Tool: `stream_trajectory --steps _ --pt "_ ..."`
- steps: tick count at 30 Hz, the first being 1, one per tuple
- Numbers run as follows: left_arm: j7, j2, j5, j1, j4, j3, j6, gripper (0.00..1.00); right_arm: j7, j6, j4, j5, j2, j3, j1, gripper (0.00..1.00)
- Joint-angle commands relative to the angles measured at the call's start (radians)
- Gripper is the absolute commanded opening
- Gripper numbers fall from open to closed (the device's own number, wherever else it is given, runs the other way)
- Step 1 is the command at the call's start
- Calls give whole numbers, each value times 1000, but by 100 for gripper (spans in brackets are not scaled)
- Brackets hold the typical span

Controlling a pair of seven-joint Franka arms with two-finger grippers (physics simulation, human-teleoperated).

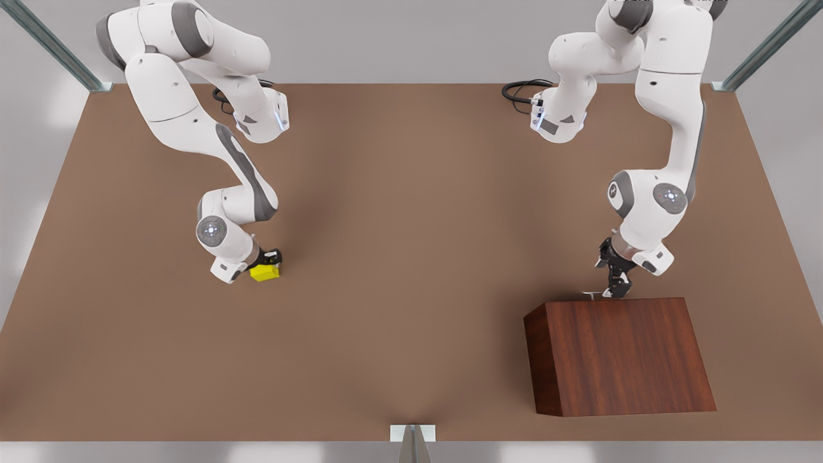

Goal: Open the drawer with left arm, place the square in the middle with right arm, and place the square in the drawer with left arm

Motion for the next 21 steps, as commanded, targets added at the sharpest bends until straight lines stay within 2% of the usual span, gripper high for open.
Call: stream_trajectory --steps 1,8,11,14,18,21 --pt "0 0 0 0 0 0 0 100 1 0 2 -1 -1 0 0 56" --pt "0 -15 2 0 -3 0 -29 100 -11 -29 14 -1 -34 0 3 57" --pt "2 -24 3 0 -5 0 -61 100 -1 -114 72 0 -53 0 34 57" --pt "2 -34 5 0 -9 0 -90 100 97 -115 118 17 -48 0 106 57" --pt "2 -52 6 -2 -14 -2 -138 100 366 -174 281 37 24 0 250 57" --pt "2 -69 6 -14 -15 -2 -179 100 633 -338 563 86 156 -1 414 57"
